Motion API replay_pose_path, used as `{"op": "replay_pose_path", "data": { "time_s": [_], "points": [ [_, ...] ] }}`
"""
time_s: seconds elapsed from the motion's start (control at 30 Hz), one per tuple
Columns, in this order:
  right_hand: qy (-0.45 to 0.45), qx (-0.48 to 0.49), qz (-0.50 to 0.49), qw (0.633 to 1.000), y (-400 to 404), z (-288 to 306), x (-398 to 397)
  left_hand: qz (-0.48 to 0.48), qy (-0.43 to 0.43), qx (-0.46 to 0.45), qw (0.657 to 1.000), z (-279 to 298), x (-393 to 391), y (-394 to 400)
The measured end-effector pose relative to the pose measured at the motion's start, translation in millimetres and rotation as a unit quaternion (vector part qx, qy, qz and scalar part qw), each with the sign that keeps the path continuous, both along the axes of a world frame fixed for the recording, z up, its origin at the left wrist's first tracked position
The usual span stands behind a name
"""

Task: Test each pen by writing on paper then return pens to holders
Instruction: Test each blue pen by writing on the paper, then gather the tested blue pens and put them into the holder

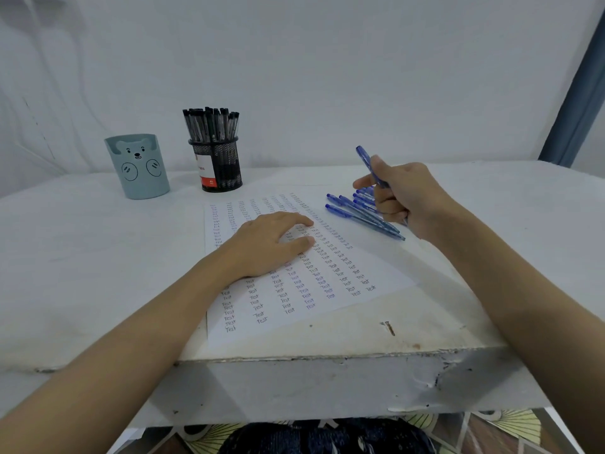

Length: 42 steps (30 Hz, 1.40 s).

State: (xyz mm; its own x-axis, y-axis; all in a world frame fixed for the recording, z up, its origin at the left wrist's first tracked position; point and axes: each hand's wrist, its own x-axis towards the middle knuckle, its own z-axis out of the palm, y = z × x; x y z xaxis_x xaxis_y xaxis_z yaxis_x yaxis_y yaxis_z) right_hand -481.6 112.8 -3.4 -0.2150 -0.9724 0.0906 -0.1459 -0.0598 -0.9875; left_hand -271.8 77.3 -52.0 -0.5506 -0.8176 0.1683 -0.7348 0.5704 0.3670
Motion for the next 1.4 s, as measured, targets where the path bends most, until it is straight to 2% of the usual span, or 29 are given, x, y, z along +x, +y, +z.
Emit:
{"op": "replay_pose_path", "data": {
  "time_s": [0.1, 0.23, 0.4, 0.57, 0.67, 0.8, 0.93, 1.07, 1.27, 1.4],
  "points": [
    [0.047, -0.005, -0.038, 0.998, -4, -4, 2, -0.001, 0.002, -0.003, 1.0, 0, 0, -1],
    [0.058, 0.009, -0.041, 0.997, -8, -9, 1, -0.001, 0.001, -0.005, 1.0, -2, 0, -2],
    [0.011, 0.013, -0.012, 1.0, -12, -7, -4, -0.005, -0.002, -0.003, 1.0, -2, 2, -2],
    [0.118, 0.001, -0.065, 0.991, -17, 9, -37, 0.007, -0.02, 0.017, 1.0, 7, -1, 1],
    [0.177, 0.022, -0.09, 0.98, -23, 18, -60, 0.039, -0.025, -0.016, 0.999, 13, -16, 0],
    [0.255, 0.046, -0.095, 0.961, -34, 16, -74, 0.093, -0.007, -0.034, 0.995, 18, -48, -3],
    [0.353, 0.074, -0.076, 0.929, -45, 4, -78, 0.118, -0.039, -0.055, 0.991, 20, -78, -8],
    [0.365, 0.081, -0.034, 0.927, -50, -1, -83, 0.143, -0.031, -0.051, 0.988, 19, -95, -14],
    [0.356, 0.081, -0.026, 0.931, -59, -11, -94, 0.188, -0.036, -0.012, 0.981, 25, -118, -28],
    [0.309, 0.077, -0.022, 0.948, -66, -18, -96, 0.219, -0.058, 0.013, 0.974, 35, -137, -35]
  ]
}}
